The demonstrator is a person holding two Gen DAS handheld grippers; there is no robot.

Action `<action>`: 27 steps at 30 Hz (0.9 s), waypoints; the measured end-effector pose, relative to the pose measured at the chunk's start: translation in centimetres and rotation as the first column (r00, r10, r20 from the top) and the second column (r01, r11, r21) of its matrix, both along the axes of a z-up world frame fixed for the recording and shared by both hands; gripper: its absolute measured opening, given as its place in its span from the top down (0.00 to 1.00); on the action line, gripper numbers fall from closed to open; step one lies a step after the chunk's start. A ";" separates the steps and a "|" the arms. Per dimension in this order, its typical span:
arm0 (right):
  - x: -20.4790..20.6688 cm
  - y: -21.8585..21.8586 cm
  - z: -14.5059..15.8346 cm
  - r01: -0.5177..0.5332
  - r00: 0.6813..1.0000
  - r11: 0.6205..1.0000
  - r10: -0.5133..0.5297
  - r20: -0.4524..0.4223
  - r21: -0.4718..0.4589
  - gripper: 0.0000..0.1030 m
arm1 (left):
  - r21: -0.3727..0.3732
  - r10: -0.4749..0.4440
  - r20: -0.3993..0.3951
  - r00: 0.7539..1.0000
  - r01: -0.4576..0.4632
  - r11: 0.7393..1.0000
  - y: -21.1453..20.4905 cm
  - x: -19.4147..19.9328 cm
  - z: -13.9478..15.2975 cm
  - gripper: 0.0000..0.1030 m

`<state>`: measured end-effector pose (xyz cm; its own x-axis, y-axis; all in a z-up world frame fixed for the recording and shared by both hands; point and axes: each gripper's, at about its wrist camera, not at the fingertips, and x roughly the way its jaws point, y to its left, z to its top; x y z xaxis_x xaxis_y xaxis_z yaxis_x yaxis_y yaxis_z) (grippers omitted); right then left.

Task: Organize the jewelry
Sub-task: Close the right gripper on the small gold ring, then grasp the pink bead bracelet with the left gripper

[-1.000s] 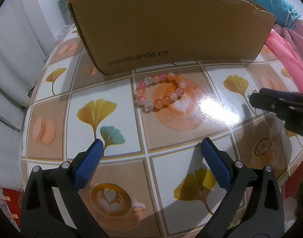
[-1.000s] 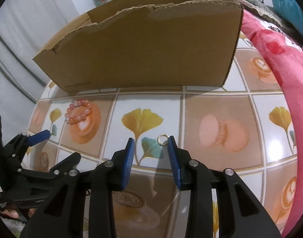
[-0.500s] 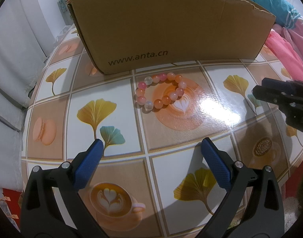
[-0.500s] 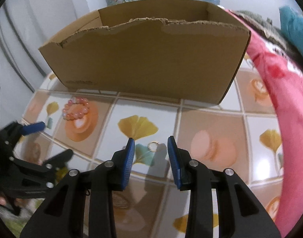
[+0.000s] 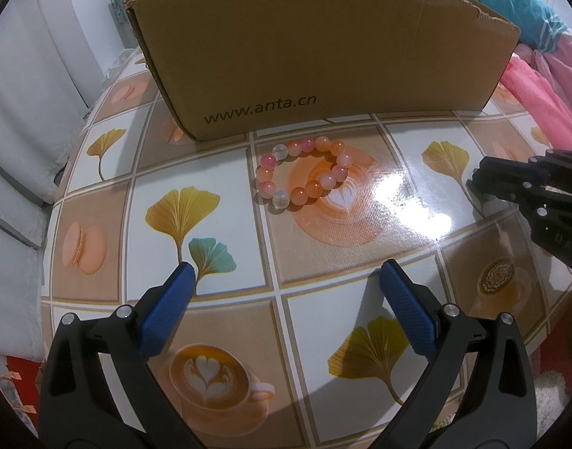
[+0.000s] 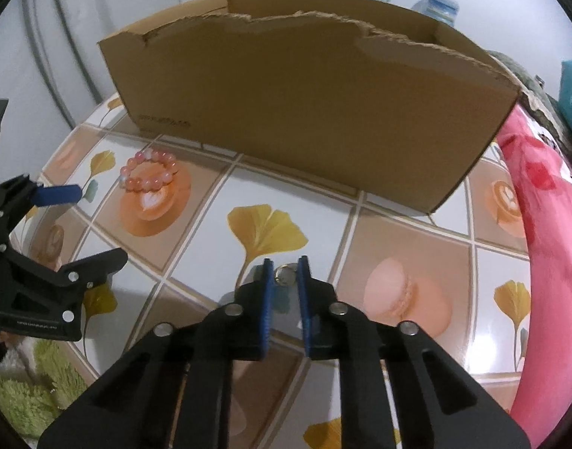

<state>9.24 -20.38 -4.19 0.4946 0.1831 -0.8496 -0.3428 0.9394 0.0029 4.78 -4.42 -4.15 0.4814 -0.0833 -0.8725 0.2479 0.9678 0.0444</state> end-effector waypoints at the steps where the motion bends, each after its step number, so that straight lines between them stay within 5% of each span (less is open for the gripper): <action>1: -0.1 -0.1 0.0 0.002 1.000 1.000 -0.002 -0.001 0.005 0.88 | 0.000 0.000 0.001 1.000 0.000 1.000 0.1 0.1 0.0 0.07; 11: -0.9 -1.9 0.6 0.069 0.997 0.993 -0.070 0.008 0.096 0.88 | -0.019 -0.062 0.032 0.998 0.063 0.998 0.4 0.0 0.5 0.07; 17: -1.2 -3.2 0.7 0.102 0.995 0.986 -0.103 0.003 0.129 0.88 | -0.019 -0.175 0.215 0.961 0.183 0.983 0.2 -0.8 3.2 0.09; 22: -1.3 -3.7 0.7 0.124 0.992 0.980 -0.126 0.001 0.156 0.88 | 0.078 -0.265 0.236 0.935 0.254 0.964 -1.1 0.1 3.1 0.47; 27: -1.5 -4.6 0.6 0.135 0.991 0.975 -0.137 -0.003 0.176 0.88 | 0.034 -0.274 0.163 0.948 0.273 0.962 -1.3 2.2 2.5 0.66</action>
